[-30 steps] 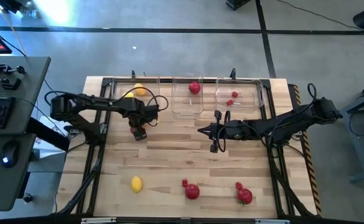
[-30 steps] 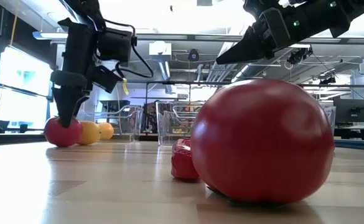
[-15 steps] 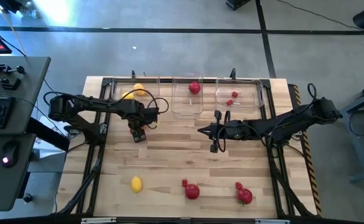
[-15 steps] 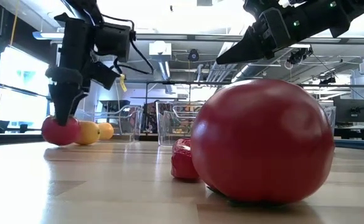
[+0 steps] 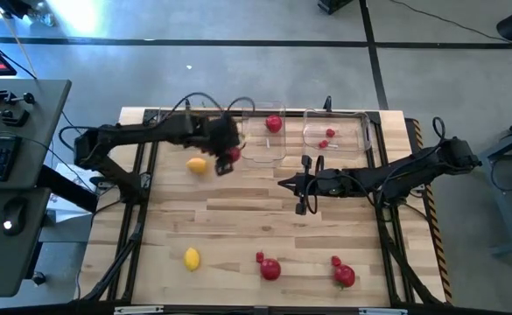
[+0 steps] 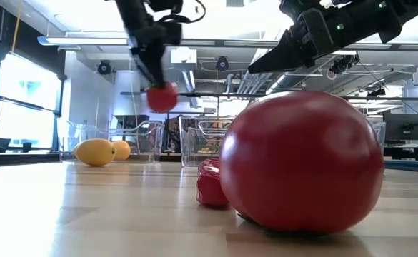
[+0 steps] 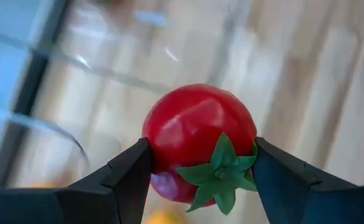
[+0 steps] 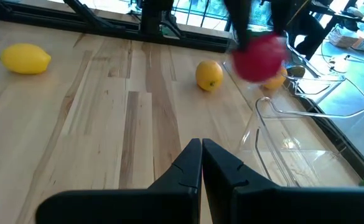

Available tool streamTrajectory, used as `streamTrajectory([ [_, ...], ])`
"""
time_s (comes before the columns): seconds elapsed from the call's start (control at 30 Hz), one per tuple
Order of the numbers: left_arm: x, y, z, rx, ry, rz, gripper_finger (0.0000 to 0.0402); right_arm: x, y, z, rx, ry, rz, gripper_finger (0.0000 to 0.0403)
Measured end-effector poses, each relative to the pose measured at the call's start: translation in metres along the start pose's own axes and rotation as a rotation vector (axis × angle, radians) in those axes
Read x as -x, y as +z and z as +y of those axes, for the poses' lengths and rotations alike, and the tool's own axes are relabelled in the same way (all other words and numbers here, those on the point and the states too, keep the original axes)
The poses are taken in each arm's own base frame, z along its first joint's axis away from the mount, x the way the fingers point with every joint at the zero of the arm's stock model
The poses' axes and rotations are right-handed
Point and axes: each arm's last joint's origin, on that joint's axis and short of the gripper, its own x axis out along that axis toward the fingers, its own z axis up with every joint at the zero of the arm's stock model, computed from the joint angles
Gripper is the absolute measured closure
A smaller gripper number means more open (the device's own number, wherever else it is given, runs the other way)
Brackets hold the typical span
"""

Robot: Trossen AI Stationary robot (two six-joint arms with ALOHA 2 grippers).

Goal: Sort produce into baskets
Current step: Put the tomato into the middle transparent bin

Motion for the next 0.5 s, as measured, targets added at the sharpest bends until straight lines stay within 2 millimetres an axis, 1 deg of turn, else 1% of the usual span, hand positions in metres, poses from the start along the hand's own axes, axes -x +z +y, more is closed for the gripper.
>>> streamTrajectory([
  [0.13, -0.011, 0.030, 0.021, -0.009, 0.033, -0.072, 0.0176, 0.000, 0.000, 0.000, 0.000, 0.000, 0.000, 0.0400],
  [0.23, -0.026, 0.049, 0.035, -0.018, 0.036, -0.107, 0.0176, 0.000, 0.000, 0.000, 0.000, 0.000, 0.000, 0.0400],
  [0.37, -0.057, 0.064, 0.051, -0.016, -0.008, -0.081, 0.0176, 0.000, 0.000, 0.000, 0.001, 0.000, 0.003, 0.0400],
  [0.5, -0.084, 0.072, 0.067, 0.009, -0.046, -0.072, 0.0177, 0.000, -0.001, 0.000, 0.002, 0.001, 0.005, 0.0400],
])
